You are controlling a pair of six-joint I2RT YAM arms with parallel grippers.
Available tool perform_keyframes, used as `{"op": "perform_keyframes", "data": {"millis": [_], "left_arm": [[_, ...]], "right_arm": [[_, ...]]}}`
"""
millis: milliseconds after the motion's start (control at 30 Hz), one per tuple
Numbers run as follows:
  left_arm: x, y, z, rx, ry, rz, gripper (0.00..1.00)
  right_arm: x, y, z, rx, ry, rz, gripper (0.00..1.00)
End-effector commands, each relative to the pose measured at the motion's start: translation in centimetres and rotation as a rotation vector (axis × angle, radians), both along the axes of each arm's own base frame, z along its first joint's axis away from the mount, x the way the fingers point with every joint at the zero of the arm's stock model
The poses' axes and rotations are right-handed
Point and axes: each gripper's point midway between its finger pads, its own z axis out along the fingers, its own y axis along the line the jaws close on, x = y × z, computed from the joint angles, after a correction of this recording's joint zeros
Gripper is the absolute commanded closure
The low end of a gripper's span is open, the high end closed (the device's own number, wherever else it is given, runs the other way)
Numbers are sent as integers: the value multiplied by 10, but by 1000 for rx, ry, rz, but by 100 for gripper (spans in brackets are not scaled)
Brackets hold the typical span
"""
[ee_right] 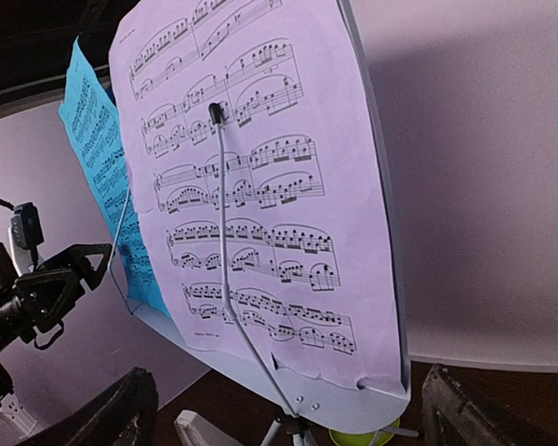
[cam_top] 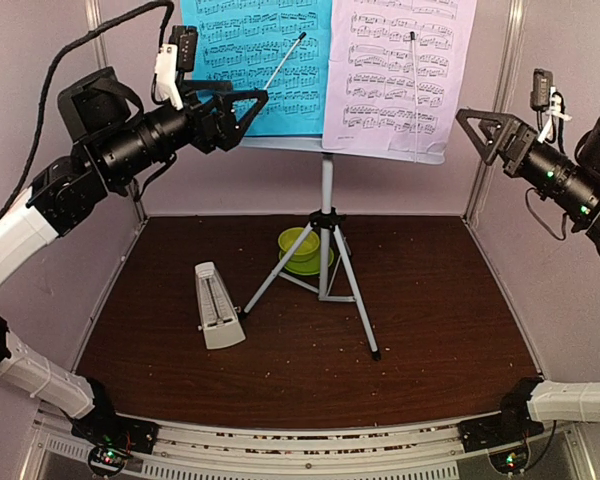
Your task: Set up the instrument practice props
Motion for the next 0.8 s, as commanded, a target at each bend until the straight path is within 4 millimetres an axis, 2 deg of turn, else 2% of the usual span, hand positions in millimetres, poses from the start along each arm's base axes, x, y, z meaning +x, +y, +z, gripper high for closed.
{"op": "perform_keyframes", "data": {"millis": [0,100,200,367,433,500,567,633,767], "left_arm": [[15,37,-16,-106,146,97,12],[29,67,-43,-124,253,220,12],[41,96,-76,-107,360,376,12],[50,133,-140,-68,536,581,12],[50,139,-158,-49,586,621,9],[50,138,-176,-25,624,626,3],[50,136,-191,-18,663,627,2],[50,136,-209,-8,724,650,2],[49,131,-245,50,834,670,2]], "right_arm": [[5,-6,-45,-41,143,-21,0],[8,-8,-79,-91,240,-34,0],[11,-9,-116,-126,319,-39,0],[23,-9,-179,-188,490,-55,0],[29,-8,-201,-217,555,-65,0],[35,-10,-223,-239,612,-95,0],[41,-16,-244,-254,658,-144,0],[42,-17,-256,-264,676,-157,0],[42,-22,-265,-229,676,-188,0]]}}
